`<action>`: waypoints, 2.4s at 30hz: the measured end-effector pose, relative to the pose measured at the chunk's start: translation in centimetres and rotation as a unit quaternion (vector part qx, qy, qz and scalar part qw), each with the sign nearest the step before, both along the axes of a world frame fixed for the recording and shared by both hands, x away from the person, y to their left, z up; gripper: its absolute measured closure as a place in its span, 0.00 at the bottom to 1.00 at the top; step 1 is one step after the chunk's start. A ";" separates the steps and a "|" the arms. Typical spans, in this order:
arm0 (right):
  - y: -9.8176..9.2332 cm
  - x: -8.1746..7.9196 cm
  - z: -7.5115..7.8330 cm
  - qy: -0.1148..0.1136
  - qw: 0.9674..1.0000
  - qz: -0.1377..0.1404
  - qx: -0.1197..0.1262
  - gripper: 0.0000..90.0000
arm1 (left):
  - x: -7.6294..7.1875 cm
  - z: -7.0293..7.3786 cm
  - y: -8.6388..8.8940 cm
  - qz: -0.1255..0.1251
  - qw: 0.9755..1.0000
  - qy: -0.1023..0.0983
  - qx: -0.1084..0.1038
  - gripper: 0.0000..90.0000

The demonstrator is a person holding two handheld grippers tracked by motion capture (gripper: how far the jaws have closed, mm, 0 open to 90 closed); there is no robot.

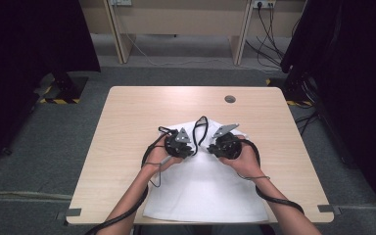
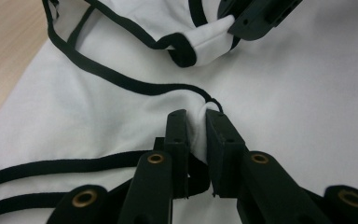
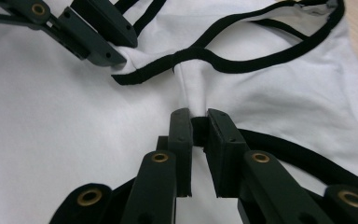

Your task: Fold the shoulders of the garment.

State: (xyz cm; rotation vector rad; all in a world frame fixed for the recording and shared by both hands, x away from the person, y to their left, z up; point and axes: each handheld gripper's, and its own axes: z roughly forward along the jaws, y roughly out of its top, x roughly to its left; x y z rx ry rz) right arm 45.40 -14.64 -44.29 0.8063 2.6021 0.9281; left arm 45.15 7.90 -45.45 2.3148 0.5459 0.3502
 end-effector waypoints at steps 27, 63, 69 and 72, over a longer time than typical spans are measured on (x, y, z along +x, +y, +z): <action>-2.8 -2.0 -0.1 0.010 0.999 0.037 -0.017 0.89 | -1.4 0.6 -0.1 -0.018 1.000 0.005 -0.017 0.81; -2.8 2.3 0.9 0.005 0.997 -0.073 0.023 0.65 | 2.7 0.7 0.7 0.064 0.997 0.015 -0.030 0.67; -2.4 3.9 -0.4 0.015 0.995 -0.094 -0.002 0.64 | 3.1 -0.2 -0.1 0.079 0.996 0.047 -0.008 0.68; -2.0 3.9 -1.3 0.020 0.996 -0.089 -0.023 0.64 | 3.2 -0.9 -0.2 0.059 0.997 0.047 0.003 0.68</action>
